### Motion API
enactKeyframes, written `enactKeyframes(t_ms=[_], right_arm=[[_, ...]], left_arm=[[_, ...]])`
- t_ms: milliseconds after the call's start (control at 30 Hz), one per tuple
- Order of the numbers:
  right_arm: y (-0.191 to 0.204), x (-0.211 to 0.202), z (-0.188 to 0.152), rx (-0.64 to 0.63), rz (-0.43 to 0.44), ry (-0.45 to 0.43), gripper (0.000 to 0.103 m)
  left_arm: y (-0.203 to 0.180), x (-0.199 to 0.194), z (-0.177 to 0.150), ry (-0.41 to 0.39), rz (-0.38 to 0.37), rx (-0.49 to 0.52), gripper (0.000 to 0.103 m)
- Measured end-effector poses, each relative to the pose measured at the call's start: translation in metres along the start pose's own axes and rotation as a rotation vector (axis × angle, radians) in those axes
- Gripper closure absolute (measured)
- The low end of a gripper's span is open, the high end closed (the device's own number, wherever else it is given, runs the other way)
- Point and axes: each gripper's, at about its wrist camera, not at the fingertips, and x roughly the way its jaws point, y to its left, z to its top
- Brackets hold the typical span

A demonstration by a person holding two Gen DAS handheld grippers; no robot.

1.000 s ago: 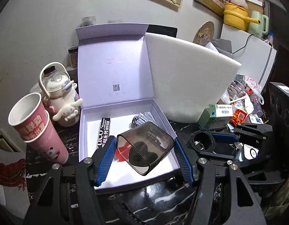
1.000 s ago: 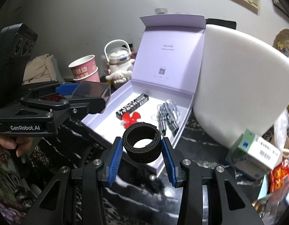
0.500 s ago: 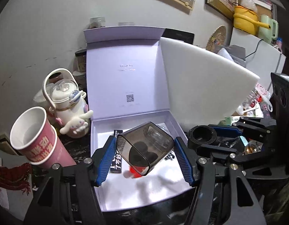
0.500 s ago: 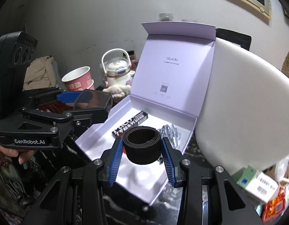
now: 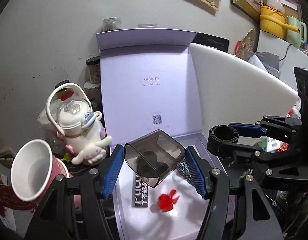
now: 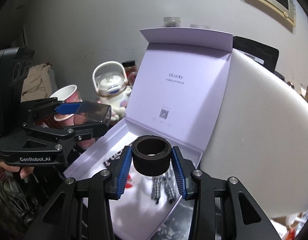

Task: Organize rigid objects
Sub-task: 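Carry the gray cube and black band into the lavender gift box, then open the left tool to drop the cube while the right tool releases the band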

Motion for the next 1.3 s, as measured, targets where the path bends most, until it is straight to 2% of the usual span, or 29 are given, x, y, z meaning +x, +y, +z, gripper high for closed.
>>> enactKeyframes(t_ms=[500,933,1300], right_arm=[[-0.018,0.052,-0.001,0.031,-0.002,0.057,0.063],[-0.025,0.083,-0.013,0.048,0.006,0.114,0.063],[-0.027,0.101,-0.020,0.039,-0.025,0.149,0.063]], left_arm=[[0.003,0.057,-0.010,0.068,0.045,0.000,0.041],[0.009,0.091,-0.022,0.144,0.068,-0.005,0.041],[0.009,0.117,-0.034,0.208,0.085,-0.013,0.041]])
